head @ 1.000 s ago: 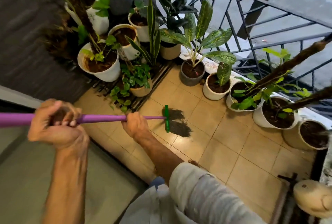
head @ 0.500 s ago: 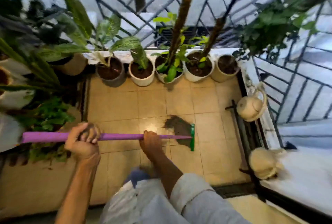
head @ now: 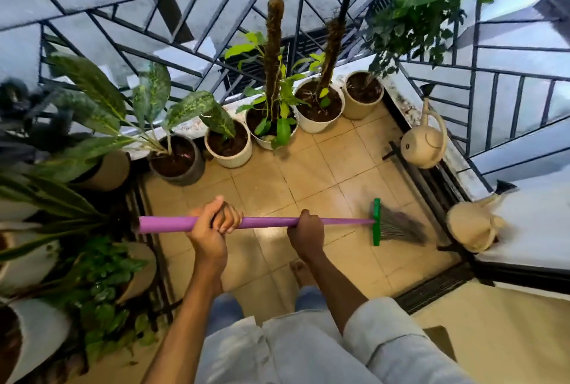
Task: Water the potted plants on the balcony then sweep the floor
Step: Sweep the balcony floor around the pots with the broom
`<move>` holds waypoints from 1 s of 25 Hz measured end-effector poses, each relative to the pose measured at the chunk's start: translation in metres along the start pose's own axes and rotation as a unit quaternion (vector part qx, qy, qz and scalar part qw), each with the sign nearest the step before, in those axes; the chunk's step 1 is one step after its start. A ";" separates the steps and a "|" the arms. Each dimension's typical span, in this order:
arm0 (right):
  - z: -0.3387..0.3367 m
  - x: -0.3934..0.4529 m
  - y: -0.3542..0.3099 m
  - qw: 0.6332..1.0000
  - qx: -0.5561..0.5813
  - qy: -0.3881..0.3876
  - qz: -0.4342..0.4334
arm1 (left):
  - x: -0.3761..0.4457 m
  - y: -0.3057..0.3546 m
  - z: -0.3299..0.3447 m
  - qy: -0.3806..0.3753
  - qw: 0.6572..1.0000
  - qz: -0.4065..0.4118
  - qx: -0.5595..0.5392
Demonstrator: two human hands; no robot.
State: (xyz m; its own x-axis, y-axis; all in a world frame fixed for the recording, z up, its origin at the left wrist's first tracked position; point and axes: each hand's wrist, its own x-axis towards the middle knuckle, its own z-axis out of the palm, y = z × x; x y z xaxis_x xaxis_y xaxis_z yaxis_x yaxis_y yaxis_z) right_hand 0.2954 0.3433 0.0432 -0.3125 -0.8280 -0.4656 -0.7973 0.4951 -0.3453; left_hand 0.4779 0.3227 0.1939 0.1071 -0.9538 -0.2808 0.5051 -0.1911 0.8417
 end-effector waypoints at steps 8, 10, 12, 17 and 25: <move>0.125 -0.104 -0.264 0.982 0.066 -0.108 -0.141 | -0.001 0.192 -0.150 0.116 0.983 0.135 0.054; 0.149 -0.126 -0.328 0.969 0.087 -0.133 -0.189 | -0.006 0.233 -0.182 0.160 0.966 0.189 0.079; 0.157 -0.147 -0.384 0.958 0.066 -0.122 -0.253 | -0.014 0.263 -0.208 0.186 0.947 0.242 0.101; 0.140 -0.157 -0.443 0.948 0.057 -0.193 -0.247 | -0.013 0.287 -0.224 0.209 0.929 0.290 0.095; 0.113 -0.109 -0.263 0.993 0.037 -0.098 -0.063 | 0.033 0.180 -0.177 -0.002 0.993 0.068 0.094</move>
State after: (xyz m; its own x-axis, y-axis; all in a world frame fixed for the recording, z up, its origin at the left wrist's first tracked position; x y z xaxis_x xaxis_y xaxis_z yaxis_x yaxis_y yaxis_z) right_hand 0.5976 0.3329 0.0925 -0.1006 -0.8205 -0.5628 -0.7816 0.4151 -0.4655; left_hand 0.7242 0.2974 0.2547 0.1609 -0.9745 -0.1566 0.3178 -0.0990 0.9430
